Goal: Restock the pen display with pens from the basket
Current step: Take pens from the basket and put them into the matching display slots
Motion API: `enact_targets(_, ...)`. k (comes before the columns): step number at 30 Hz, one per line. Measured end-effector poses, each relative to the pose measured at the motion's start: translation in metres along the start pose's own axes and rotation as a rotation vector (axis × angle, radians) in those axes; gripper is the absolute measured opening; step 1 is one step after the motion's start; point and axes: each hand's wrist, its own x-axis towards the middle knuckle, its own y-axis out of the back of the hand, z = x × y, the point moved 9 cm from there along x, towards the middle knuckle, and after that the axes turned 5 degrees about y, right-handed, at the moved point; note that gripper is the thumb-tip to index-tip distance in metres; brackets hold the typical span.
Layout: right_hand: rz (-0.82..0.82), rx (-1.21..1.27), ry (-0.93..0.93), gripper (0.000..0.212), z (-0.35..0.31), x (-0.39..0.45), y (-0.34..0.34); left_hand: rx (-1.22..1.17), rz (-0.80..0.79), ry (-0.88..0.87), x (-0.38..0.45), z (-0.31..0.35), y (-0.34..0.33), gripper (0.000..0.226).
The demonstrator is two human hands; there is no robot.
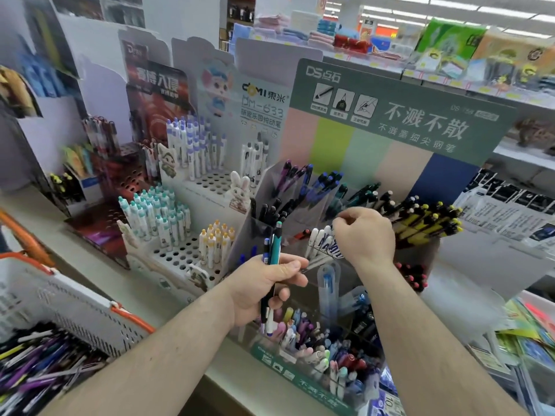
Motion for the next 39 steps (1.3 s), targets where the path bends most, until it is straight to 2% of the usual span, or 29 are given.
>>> enact_targets(3,-0.041,-0.002,-0.023,0.024,-0.001,-0.002,0.001,0.005,0.001,0.005,-0.002,-0.001,0.003,0.016)
enact_targets(6,0.028,0.123,-0.002,0.024,-0.01,-0.011,0.012,0.055,0.001,0.006,-0.002,-0.003,0.005,0.016)
enact_targets(8,-0.04,0.273,0.014,0.012,-0.025,-0.023,0.006,0.135,0.011,0.008,-0.001,-0.003,0.005,0.015)
enact_targets(11,-0.234,0.278,0.043,0.03,-0.045,-0.045,-0.014,0.287,0.002,-0.006,0.0,-0.002,-0.001,0.015)
enact_targets(13,-0.265,0.249,0.044,0.034,-0.046,-0.052,-0.019,0.326,-0.045,-0.022,-0.001,-0.001,-0.009,0.018)
enact_targets(15,-0.242,0.34,-0.003,0.032,-0.039,-0.053,-0.015,0.286,-0.113,-0.005,-0.001,-0.003,-0.013,0.027)
enact_targets(17,-0.173,0.489,-0.094,0.028,-0.026,-0.049,-0.004,0.16,-0.15,0.033,0.001,-0.006,-0.01,0.043)
enact_targets(19,-0.078,0.665,-0.202,0.02,-0.008,-0.045,0.009,-0.017,-0.141,0.038,0.005,-0.006,-0.003,0.046)
enact_targets(22,0.063,0.843,-0.322,0.016,0.017,-0.041,0.023,-0.322,-0.127,-0.03,0.012,0.004,0.004,0.035)
enact_targets(24,0.09,0.895,-0.377,0.015,0.027,-0.042,0.022,-0.496,-0.145,-0.067,0.015,0.011,0.003,0.028)
enact_targets(29,0.137,1.017,-0.44,0.01,0.036,-0.05,0.018,-0.649,-0.262,-0.111,0.017,0.024,-0.015,0.015)
enact_targets(31,0.236,1.054,-0.41,0.007,0.037,-0.049,0.029,-0.66,-0.304,-0.112,0.018,0.029,-0.024,0.012)
enact_targets(33,0.394,1.036,-0.327,0.005,0.036,-0.047,0.053,-0.593,-0.263,-0.098,0.021,0.029,-0.029,0.021)
enact_targets(36,0.591,0.872,-0.151,0.008,0.033,-0.041,0.095,-0.465,-0.214,-0.084,0.027,0.029,-0.034,0.022)
enact_targets(39,0.714,0.675,0.005,0.005,0.026,-0.034,0.126,-0.394,-0.2,-0.075,0.031,0.028,-0.037,0.024)
